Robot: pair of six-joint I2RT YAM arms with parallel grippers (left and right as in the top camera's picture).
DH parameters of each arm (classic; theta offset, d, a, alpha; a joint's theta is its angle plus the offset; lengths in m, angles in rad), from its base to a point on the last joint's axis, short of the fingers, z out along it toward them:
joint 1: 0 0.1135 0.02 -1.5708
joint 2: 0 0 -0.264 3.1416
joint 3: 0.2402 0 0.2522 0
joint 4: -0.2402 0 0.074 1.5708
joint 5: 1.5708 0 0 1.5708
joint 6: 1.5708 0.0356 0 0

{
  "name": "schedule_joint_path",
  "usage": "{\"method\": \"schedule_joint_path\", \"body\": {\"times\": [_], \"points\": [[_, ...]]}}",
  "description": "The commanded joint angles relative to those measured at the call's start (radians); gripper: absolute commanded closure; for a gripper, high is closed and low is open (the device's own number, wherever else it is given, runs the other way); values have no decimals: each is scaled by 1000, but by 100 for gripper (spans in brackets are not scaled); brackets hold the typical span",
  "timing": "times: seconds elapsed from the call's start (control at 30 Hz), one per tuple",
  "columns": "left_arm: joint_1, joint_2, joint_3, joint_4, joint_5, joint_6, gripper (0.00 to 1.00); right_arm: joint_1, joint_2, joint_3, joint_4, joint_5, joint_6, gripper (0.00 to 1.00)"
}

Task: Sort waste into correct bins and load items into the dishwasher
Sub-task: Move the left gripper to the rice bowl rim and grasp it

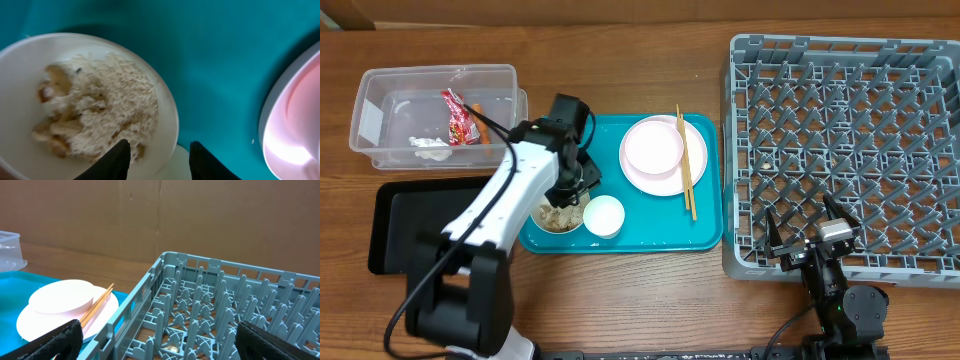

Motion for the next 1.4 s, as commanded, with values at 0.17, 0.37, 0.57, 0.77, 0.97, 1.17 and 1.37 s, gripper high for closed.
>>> {"method": "schedule_joint_path", "body": {"times": [0.17, 0.37, 0.57, 0.77, 0.97, 1.17, 1.37], "points": [[-14, 107, -9, 80, 3, -36, 71, -3, -8, -10, 5, 6, 1, 0], [-14, 123, -9, 82, -14, -36, 77, -3, -8, -10, 5, 6, 1, 0], [-12, 123, -5, 90, -14, -28, 92, -3, -8, -10, 5, 6, 1, 0], [-12, 123, 22, 83, 5, 18, 96, -3, -8, -10, 5, 6, 1, 0], [-12, 123, 35, 74, -6, 52, 96, -3, -8, -10, 5, 6, 1, 0], [-12, 123, 87, 40, -6, 70, 96, -3, -8, -10, 5, 6, 1, 0], [-12, 123, 191, -48, -8, 85, 96, -3, -8, -10, 5, 6, 1, 0]]}}
